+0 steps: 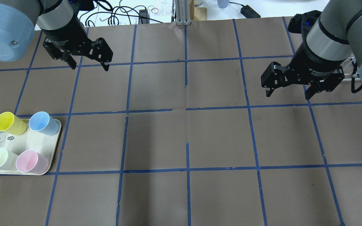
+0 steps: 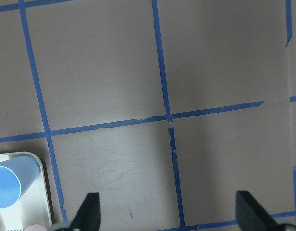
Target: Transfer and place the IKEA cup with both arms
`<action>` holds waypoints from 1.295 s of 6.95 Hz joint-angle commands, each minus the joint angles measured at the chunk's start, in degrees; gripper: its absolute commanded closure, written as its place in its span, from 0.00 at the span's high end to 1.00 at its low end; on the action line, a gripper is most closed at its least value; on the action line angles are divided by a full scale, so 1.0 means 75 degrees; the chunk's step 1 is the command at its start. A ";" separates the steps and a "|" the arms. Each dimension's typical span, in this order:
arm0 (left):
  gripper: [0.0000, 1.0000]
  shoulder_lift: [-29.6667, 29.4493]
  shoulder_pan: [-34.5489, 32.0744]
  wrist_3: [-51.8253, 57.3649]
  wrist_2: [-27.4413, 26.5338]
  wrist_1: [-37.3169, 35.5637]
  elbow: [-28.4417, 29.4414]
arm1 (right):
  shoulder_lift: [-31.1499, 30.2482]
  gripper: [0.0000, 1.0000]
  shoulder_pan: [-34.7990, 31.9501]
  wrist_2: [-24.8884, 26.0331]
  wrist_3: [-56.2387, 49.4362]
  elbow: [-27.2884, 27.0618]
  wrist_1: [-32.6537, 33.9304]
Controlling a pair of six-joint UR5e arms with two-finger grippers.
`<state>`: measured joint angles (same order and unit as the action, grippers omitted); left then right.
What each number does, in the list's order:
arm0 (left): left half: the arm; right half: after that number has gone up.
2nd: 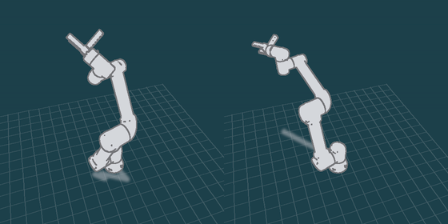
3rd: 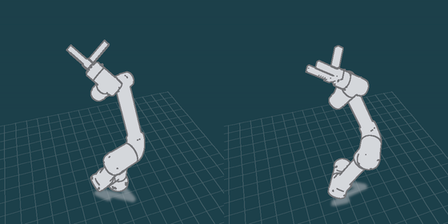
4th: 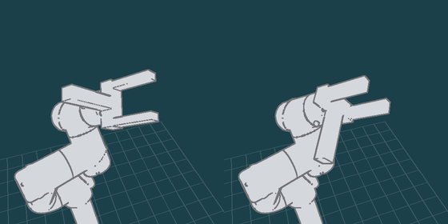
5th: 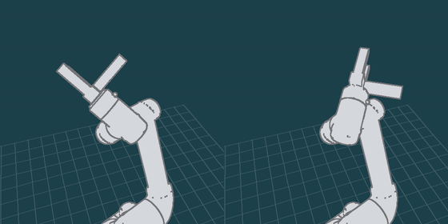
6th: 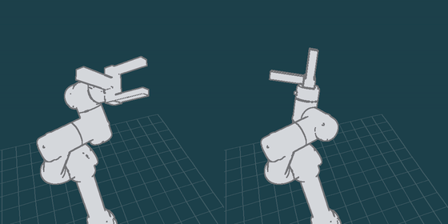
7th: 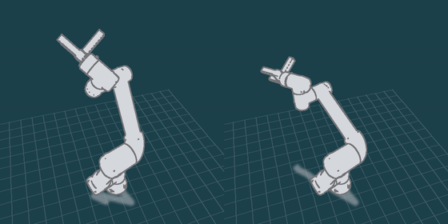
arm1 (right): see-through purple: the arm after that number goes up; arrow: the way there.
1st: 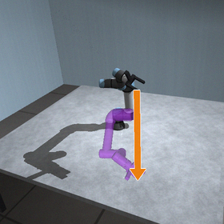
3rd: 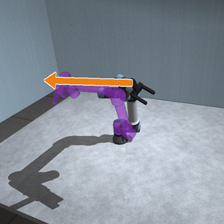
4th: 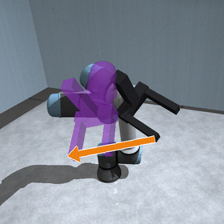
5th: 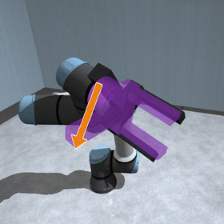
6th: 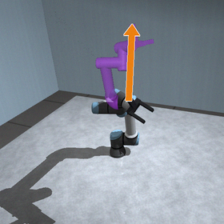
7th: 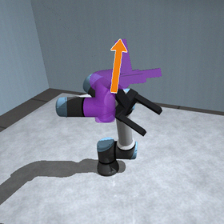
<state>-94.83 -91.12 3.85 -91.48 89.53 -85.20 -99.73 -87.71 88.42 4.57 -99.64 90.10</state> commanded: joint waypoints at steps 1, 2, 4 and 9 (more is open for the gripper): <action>1.00 0.0465 -0.0202 -0.0455 0.0010 0.0883 0.0181 | -0.0015 1.00 0.0000 0.0000 -0.0012 -0.0004 -0.0025; 1.00 0.0584 -0.0202 -0.0443 -0.0001 0.0825 0.0052 | -0.0015 1.00 0.0000 0.0000 -0.0012 -0.0004 -0.0025; 1.00 0.0842 -0.0062 -0.0373 0.0010 0.0244 -0.0381 | -0.0027 1.00 0.0000 0.0000 -0.0012 0.0007 0.0034; 1.00 0.0854 0.0079 -0.0103 0.0034 -0.0078 -0.0312 | -0.0027 1.00 0.0000 -0.0012 -0.0012 0.0007 0.0034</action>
<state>-88.45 -90.70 3.00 -91.24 88.90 -87.70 -99.93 -87.71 88.34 4.52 -99.58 90.22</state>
